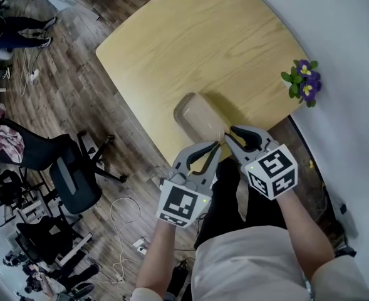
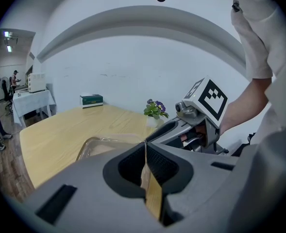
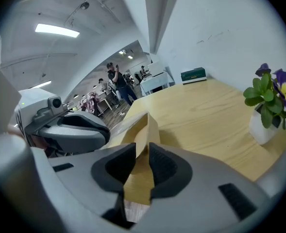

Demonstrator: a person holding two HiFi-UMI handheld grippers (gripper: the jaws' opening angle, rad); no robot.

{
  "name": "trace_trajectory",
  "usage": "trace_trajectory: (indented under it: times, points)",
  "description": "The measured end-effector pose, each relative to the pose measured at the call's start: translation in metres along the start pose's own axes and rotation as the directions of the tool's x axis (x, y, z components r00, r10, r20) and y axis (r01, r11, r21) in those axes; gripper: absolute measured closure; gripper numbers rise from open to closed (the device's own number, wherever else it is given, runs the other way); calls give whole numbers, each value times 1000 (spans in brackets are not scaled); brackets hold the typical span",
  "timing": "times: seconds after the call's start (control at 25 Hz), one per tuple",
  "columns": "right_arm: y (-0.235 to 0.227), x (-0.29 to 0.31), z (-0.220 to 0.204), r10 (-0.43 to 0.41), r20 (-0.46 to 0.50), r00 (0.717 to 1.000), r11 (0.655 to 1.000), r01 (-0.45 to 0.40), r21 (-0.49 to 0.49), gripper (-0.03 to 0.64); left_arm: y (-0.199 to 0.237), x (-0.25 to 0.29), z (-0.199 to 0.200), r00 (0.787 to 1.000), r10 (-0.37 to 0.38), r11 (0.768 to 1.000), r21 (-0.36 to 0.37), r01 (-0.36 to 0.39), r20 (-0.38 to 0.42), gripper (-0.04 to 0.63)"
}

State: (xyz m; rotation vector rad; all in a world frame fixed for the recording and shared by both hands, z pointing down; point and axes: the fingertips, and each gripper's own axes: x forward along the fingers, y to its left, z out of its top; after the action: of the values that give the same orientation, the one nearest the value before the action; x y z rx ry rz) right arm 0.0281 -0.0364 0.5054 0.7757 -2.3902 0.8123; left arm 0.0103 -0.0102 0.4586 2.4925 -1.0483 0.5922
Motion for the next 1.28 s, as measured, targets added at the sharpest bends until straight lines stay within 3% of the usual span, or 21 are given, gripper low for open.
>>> trace_trajectory:
  times: [0.68,1.28]
  points:
    - [-19,-3,-11,-82,-29,996,995,83,58,580,-10,-12,2,1000,-12,1000,23,12,0,583]
    - [-32,1,-9,-126,-54,991,989,129,67,589,-8,-27,11,1000,0,999,33,-1,19,583]
